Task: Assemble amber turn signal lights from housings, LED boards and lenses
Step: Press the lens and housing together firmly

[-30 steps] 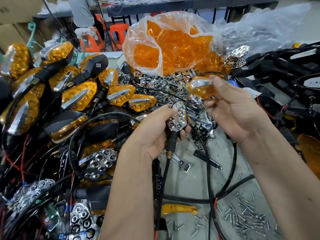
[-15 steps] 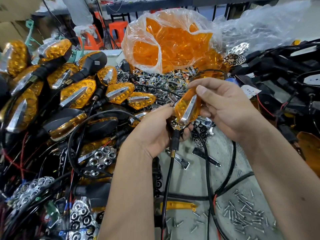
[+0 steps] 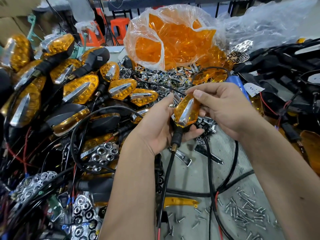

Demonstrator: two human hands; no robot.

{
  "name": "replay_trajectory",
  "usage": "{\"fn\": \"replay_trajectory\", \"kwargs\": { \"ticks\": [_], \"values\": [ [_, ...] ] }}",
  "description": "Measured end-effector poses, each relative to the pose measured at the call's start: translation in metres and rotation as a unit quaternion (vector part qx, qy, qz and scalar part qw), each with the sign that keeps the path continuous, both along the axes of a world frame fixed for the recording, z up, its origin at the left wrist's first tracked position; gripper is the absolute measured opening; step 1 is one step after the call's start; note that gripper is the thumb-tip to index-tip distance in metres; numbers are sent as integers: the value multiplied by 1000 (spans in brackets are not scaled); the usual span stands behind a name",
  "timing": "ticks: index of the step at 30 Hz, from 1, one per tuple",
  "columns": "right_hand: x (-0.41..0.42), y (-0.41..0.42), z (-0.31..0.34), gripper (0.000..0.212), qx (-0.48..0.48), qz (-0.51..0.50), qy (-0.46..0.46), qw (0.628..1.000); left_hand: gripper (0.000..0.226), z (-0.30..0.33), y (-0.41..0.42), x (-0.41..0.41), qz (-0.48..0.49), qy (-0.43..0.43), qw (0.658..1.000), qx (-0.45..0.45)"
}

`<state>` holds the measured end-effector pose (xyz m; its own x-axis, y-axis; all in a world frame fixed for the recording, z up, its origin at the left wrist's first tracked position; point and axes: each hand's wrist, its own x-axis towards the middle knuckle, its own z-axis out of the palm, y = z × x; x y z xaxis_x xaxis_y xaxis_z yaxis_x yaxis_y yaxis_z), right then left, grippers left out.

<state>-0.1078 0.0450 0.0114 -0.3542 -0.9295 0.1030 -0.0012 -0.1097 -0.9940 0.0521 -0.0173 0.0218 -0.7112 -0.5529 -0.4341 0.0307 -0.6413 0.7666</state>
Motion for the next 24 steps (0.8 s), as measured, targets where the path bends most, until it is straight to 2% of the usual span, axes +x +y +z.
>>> {"fn": "replay_trajectory", "kwargs": {
  "ticks": [6, 10, 12, 15, 18, 21, 24],
  "values": [
    [0, -1, -2, 19, 6, -3, 17, 1000, 67, 0, 0, 0, -14, 18, 1000, -3],
    [0, -4, -6, 16, 3, -34, 82, 996, 68, -2, 0, 0, -23, 24, 999, -10],
    [0, -5, -7, 16, 0, -38, 112, 993, 60, -3, -1, 1, -26, 26, 999, -20],
    [0, -5, -8, 25, -4, -34, 130, 991, 33, -2, -1, 3, -37, 38, 998, -32],
    [0, -4, -8, 29, -10, -36, 131, 991, 33, -3, -2, 3, -35, 40, 998, -29],
    [1, -4, -6, 23, -13, -39, 150, 988, 36, -5, -2, 2, -24, 34, 999, -30],
    [0, -3, -4, 22, -1, -35, 165, 986, 25, -7, -1, 2, -32, 35, 998, -35]
  ]
}}
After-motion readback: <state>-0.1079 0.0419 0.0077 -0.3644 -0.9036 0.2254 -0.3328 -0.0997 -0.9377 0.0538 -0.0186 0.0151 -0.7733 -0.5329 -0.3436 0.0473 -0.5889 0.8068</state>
